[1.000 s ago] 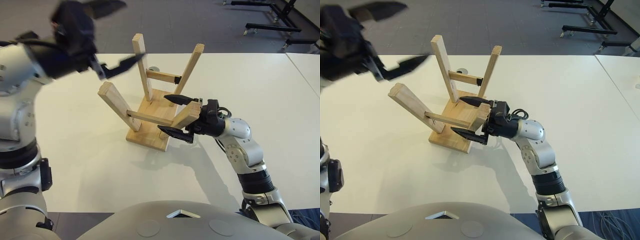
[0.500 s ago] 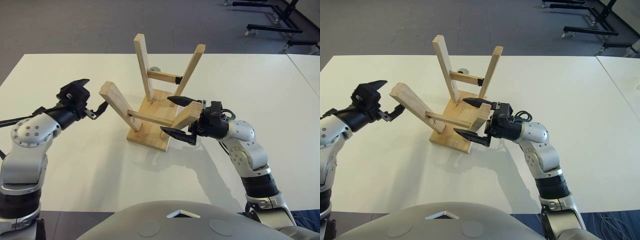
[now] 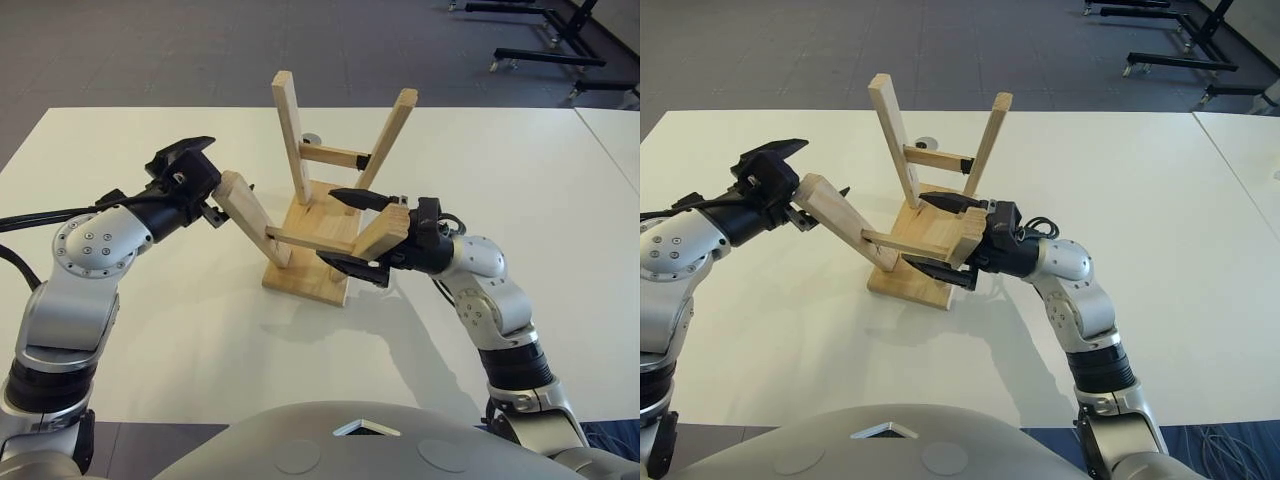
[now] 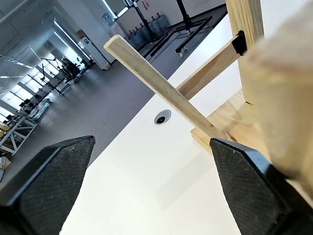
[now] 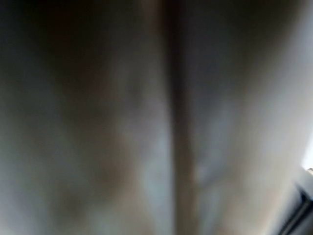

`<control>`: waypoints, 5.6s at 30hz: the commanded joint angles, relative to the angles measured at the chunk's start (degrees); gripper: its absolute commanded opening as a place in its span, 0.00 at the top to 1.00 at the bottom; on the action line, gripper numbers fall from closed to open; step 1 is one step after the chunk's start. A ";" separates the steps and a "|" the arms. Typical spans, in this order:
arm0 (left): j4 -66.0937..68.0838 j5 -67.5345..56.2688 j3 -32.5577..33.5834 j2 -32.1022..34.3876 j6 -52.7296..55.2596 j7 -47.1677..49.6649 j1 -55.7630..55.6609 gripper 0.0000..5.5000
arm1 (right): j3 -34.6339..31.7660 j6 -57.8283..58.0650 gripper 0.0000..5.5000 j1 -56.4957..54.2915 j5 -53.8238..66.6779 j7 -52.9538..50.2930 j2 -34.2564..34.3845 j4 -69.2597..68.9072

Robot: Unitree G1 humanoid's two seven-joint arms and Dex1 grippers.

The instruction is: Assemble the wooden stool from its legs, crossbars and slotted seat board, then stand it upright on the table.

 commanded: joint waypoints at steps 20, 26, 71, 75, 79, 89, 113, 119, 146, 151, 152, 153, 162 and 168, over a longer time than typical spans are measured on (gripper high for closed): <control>-1.01 1.52 -4.20 -1.51 0.32 -1.77 -2.48 0.21 | -7.79 2.08 0.17 1.12 2.47 0.28 -6.22 0.62; 4.61 1.24 5.70 1.61 -2.30 -1.43 -2.84 0.21 | -11.57 5.81 0.17 2.63 6.33 1.98 -9.64 -0.62; 14.25 -41.38 14.54 -7.90 -4.63 0.80 -1.65 0.21 | -27.56 17.45 0.17 -14.91 44.35 -16.27 -11.61 -2.34; 15.57 -41.07 17.31 -7.96 -5.43 1.81 -2.14 0.21 | -24.59 13.62 0.17 -13.00 29.97 -12.57 -11.95 6.98; 16.62 -39.06 15.72 -8.63 -6.07 2.65 -4.98 0.21 | -13.75 5.54 0.17 -5.60 11.66 -4.57 -10.91 11.56; 21.05 -32.22 15.02 -8.13 -8.01 3.96 -12.32 0.21 | -21.09 -9.73 0.17 -18.98 -2.56 -6.69 -12.19 42.31; 31.90 -27.32 11.63 -4.46 -17.60 -7.84 -4.47 0.21 | -6.91 10.45 0.17 -2.99 1.80 14.68 -11.58 9.46; 31.84 -26.33 11.23 -8.30 -20.35 -3.63 -11.26 0.21 | -8.98 11.30 0.17 -0.87 1.78 11.06 -11.96 7.67; 19.38 -26.43 26.37 9.25 -17.76 -34.28 34.43 0.21 | -16.87 7.93 0.17 22.30 0.17 17.72 -24.31 0.20; 14.93 -20.26 24.22 13.52 -18.81 -39.89 45.70 0.21 | -13.83 9.07 0.17 29.04 -0.96 16.88 -26.64 -11.07; 13.94 -19.57 24.40 14.00 -19.03 -40.81 47.36 0.21 | -13.39 9.71 0.17 29.65 -0.82 15.84 -26.64 -13.41; 12.95 -18.97 24.62 14.31 -19.29 -41.58 48.84 0.21 | -13.11 10.49 0.17 30.06 -0.46 14.60 -26.56 -15.59; 0.66 -22.11 18.81 13.28 -15.79 -42.10 52.04 0.21 | -9.53 15.47 0.17 28.91 0.32 3.77 -24.99 -26.17; 3.23 -21.10 13.92 11.10 -17.66 -40.01 48.74 0.21 | -9.43 17.19 0.17 28.73 2.61 3.94 -27.03 -27.36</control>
